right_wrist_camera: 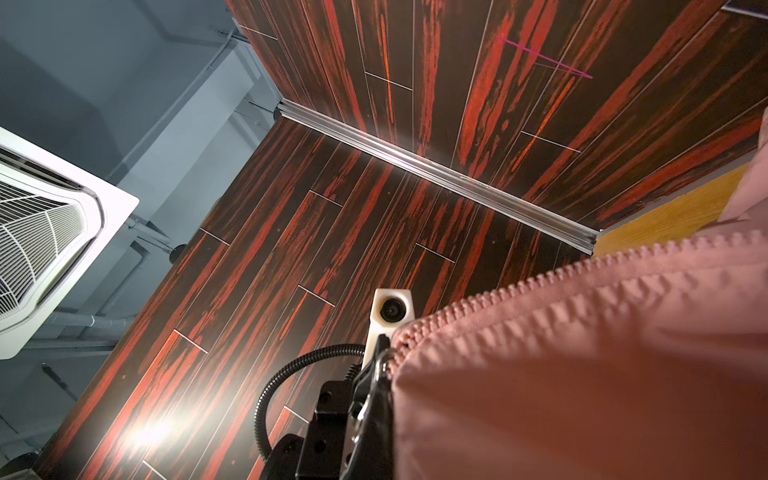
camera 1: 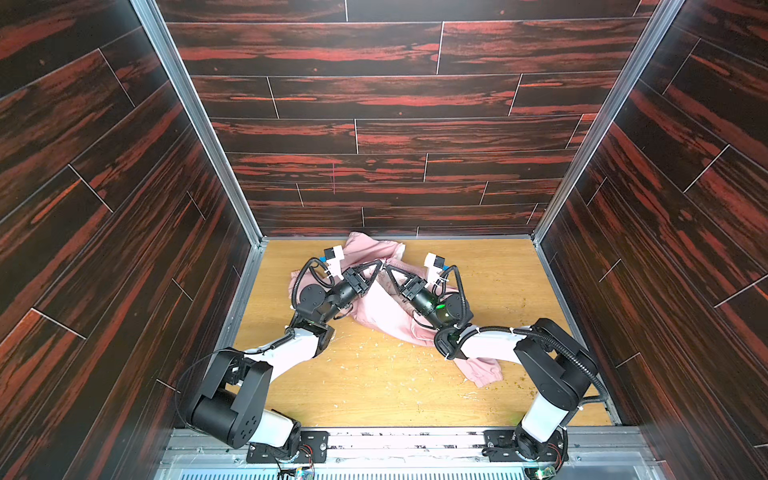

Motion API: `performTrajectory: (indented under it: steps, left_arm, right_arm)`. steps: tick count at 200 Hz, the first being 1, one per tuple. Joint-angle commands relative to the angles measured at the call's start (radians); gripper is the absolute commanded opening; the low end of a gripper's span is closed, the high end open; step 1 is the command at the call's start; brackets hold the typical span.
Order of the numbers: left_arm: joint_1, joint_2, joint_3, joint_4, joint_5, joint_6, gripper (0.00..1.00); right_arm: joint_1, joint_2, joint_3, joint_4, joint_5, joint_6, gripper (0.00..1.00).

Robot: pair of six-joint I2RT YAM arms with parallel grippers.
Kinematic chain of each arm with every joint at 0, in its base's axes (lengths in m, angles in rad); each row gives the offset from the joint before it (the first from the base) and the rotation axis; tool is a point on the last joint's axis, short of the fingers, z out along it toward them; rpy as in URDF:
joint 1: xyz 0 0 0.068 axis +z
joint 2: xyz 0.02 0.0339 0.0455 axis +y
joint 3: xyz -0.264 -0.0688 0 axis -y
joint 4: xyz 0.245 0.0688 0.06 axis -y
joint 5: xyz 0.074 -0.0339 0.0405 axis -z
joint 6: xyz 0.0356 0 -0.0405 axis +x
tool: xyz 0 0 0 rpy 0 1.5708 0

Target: Zip up the jacket

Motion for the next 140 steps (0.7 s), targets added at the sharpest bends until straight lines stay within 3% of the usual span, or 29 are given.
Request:
performTrajectory:
  steps: [1,76,122,140]
  left_arm:
    - [0.037,0.001,0.017,0.031,-0.104,-0.013,0.0]
    - [0.088,-0.004,0.065,-0.063,0.003,-0.117,0.0]
    - [0.089,0.044,0.081,0.024,0.009,-0.278,0.0]
    - [0.09,0.049,0.09,0.035,0.005,-0.281,0.0]
  right_arm:
    - [0.059,0.029,-0.001,0.029,-0.129,-0.01,0.0]
    - [0.052,-0.038,-0.027,-0.158,-0.131,-0.166,0.0]
    - [0.039,-0.04,-0.001,-0.197,-0.13,-0.218,0.0]
    - [0.036,-0.039,0.018,-0.193,-0.156,-0.198,0.0]
